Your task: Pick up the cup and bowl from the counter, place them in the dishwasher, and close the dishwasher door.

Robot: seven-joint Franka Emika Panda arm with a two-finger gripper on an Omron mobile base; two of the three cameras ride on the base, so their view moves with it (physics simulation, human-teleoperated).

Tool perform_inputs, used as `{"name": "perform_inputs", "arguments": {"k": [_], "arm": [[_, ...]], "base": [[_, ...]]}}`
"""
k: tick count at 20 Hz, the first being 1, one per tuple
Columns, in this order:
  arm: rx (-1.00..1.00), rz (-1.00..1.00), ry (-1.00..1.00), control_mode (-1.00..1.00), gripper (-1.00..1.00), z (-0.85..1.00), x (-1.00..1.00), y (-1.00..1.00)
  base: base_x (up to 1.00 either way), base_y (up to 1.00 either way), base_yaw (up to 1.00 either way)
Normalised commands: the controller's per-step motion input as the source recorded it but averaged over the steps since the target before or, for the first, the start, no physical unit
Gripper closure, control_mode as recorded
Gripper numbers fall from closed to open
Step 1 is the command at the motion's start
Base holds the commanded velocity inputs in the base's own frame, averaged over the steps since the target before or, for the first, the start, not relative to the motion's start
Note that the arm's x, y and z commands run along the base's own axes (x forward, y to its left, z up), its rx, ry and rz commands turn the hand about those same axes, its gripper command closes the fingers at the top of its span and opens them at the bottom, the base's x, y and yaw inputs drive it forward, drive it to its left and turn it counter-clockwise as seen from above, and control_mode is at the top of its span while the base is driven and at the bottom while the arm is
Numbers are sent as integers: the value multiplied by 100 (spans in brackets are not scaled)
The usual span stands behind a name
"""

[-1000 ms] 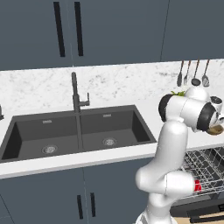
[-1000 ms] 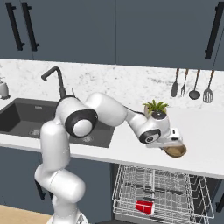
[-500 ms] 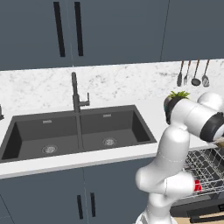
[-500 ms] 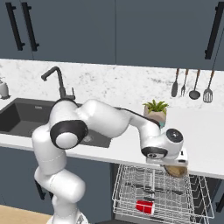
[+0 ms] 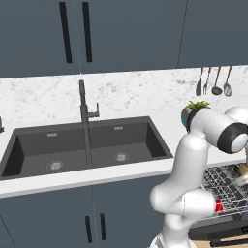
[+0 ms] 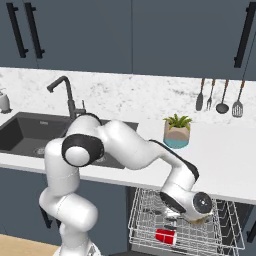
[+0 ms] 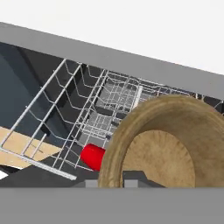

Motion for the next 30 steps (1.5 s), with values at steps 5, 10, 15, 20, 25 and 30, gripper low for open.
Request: {"name": "perform_inputs", "arguments": {"k": [5, 10, 15, 20, 25, 30], "arm": [[-2, 9, -23, -100, 100, -61, 0, 40], [0, 2, -7, -100, 100, -3, 15, 8], [14, 3, -23, -100, 100, -19, 6, 0], [27, 1, -24, -100, 100, -12, 33, -1], [28, 0, -14, -100, 100, -3, 25, -16], [1, 0, 11, -100, 100, -10, 53, 4]], "base": [[0, 0, 0], [0, 0, 0], [0, 0, 0], [0, 0, 0], [0, 0, 0], [0, 0, 0]]}}
